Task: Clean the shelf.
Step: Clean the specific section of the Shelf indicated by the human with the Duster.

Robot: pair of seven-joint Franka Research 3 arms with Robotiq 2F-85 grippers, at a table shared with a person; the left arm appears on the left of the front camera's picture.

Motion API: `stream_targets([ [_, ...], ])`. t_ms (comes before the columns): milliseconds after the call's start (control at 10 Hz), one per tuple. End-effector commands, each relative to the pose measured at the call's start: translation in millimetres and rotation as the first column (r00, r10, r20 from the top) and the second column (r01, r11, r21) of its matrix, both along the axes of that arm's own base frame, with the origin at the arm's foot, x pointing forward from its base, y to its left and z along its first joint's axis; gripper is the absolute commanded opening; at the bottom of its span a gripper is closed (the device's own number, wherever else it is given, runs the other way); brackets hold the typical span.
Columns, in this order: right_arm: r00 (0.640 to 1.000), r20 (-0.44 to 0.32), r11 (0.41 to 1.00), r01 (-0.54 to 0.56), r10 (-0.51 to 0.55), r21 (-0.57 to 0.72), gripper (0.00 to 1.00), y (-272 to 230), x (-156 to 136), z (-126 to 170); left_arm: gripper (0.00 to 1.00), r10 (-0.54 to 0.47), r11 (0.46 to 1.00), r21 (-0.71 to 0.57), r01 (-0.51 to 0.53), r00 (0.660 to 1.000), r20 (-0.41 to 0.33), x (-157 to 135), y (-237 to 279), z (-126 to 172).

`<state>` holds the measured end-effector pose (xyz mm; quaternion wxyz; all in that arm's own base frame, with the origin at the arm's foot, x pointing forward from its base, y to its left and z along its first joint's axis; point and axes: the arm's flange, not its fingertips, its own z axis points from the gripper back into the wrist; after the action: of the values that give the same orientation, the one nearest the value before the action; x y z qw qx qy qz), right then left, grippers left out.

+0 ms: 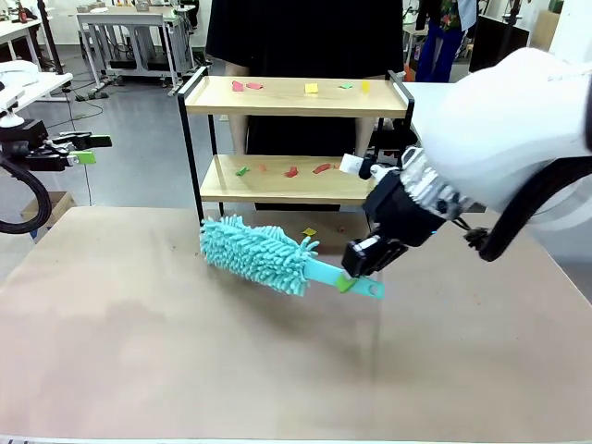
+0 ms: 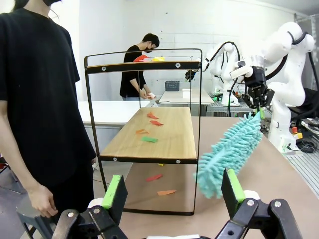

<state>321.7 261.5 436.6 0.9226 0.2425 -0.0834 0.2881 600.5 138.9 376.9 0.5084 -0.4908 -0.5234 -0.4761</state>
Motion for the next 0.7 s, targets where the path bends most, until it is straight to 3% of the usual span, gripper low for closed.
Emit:
stream_targets([
  [0, 0.989, 0.072, 0.992, 0.124, -0.126, 0.03, 0.13, 31, 1, -6, 1.0, 0.001, 1.0, 0.01, -0.001, 1.0, 0.014, -2, 0, 2],
  [600, 0.937, 0.193, 0.951, 0.305, -0.292, -0.043, 0.13, 104, -6, -25, 1.0, 0.001, 1.0, 0.01, -0.001, 1.0, 0.014, -2, 0, 2],
])
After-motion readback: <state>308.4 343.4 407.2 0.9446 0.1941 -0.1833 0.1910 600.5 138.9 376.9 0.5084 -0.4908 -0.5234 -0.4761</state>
